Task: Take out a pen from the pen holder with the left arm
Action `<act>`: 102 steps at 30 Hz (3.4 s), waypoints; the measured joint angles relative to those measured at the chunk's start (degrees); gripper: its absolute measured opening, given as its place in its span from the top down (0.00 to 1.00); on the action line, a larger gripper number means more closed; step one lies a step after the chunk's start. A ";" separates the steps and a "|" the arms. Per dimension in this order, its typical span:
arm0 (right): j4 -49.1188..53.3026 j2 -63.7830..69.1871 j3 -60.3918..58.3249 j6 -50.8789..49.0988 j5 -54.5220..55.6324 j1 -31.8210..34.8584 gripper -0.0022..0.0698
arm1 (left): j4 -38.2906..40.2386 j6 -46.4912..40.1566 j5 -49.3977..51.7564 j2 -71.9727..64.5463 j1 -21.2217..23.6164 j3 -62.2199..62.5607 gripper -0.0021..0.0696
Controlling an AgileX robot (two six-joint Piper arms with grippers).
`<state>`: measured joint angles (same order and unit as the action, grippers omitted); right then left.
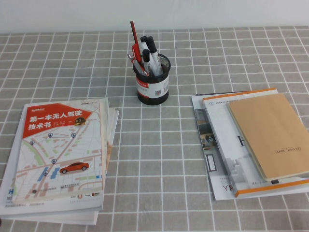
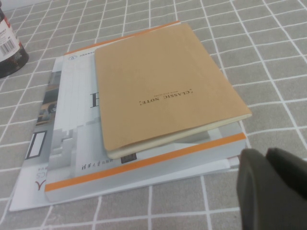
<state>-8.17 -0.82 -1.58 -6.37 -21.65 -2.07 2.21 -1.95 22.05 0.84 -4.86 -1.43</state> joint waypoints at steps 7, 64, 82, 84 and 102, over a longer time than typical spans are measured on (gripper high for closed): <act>0.00 0.00 0.00 0.00 0.00 0.00 0.99 | 0.00 0.00 0.00 0.00 0.00 0.00 0.98; 0.00 0.00 0.00 0.00 0.00 0.00 0.99 | 37.14 18.71 -28.86 0.00 -0.04 -0.09 0.98; 0.00 0.00 0.00 0.00 0.00 0.00 0.99 | 22.45 -11.07 -6.56 -35.49 -0.54 34.80 0.69; 0.00 0.00 0.00 0.00 0.00 0.00 0.99 | 24.70 -11.98 -8.71 -41.58 -2.21 36.86 0.51; 0.00 0.00 0.00 0.00 0.00 0.00 0.99 | 25.64 -24.00 -43.39 -80.75 -28.93 44.78 0.23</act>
<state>-8.17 -0.82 -1.58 -6.37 -21.65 -2.07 27.85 -25.95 -21.34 -79.91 -33.79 43.34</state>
